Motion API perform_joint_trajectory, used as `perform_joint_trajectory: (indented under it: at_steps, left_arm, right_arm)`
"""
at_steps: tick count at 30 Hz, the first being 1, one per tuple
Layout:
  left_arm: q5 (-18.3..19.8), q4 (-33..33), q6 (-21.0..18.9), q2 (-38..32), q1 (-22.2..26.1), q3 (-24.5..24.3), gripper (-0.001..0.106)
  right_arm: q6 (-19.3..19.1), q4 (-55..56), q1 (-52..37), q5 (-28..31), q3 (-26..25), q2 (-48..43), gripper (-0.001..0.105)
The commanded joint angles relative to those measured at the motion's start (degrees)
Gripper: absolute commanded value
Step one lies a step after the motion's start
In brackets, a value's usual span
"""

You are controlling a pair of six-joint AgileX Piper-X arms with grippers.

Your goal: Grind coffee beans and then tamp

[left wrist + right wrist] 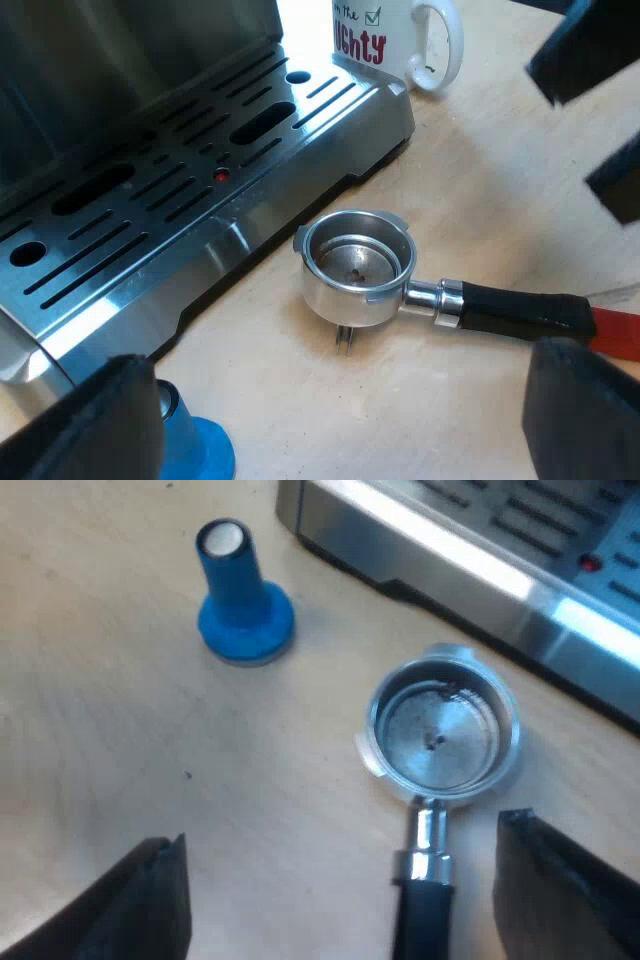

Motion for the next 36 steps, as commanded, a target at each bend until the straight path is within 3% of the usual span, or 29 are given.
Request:
perform_joint_trajectory:
  at_steps: [1,8,12,17,22,30,36]
  left_arm:
    - [-0.9,-0.2,-0.5,-0.5,-0.3,0.0,0.080]
    - [-3.2,0.2,-0.5,-0.5,-0.3,0.2,0.080]
    - [-7.1,0.3,-0.5,-0.3,-0.3,0.2,0.080]
    - [-7.5,0.3,-0.5,1.6,-0.3,0.2,0.080]
    - [-10.7,-1.0,-0.3,5.2,-0.3,0.2,0.080]
    - [-10.4,-2.5,-0.6,8.8,1.5,0.2,0.080]
    - [-3.2,-4.1,-0.2,13.1,9.4,0.2,0.080]
  right_arm:
    - [0.2,-3.4,0.0,-0.5,0.9,-0.1,0.066]
    - [-2.8,-6.3,0.0,-0.5,1.1,-0.1,0.061]
    - [-2.9,-6.3,0.0,-0.5,1.1,-0.1,0.060]
    - [-2.9,-6.3,0.0,-0.5,1.1,-0.1,0.060]
    - [-2.9,-6.3,0.0,-0.5,1.1,-0.1,0.060]
    - [-2.9,-6.3,0.0,-0.5,1.1,-0.1,0.060]
    - [-2.9,-6.3,0.0,-0.5,1.1,-0.1,0.060]
